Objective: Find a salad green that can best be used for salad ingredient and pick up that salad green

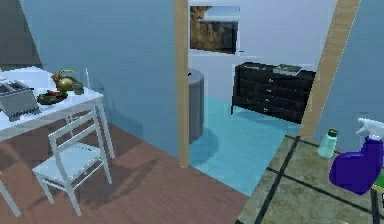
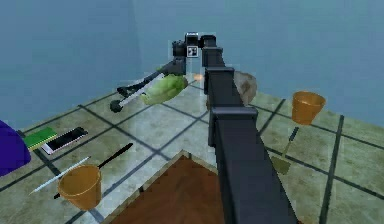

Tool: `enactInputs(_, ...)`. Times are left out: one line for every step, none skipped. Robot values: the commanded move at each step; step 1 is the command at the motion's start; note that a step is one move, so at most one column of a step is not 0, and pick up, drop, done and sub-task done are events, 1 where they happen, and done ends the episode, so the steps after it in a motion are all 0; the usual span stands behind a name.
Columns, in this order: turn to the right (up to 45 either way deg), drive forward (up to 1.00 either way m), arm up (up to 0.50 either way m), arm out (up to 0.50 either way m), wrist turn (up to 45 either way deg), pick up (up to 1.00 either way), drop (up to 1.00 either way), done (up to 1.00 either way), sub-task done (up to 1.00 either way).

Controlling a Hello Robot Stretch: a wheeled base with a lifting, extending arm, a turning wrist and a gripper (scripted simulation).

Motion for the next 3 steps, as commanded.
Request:
enactInputs(0.0,0.0,0.0,0.0,-33.0,0.0,0.0,0.0,0.0)
enactInputs(0.0,0.0,0.0,-0.48,0.0,0.0,0.0,0.0,0.0)
enactInputs(45.0,0.0,0.0,0.0,0.0,0.0,0.0,0.0,0.0)
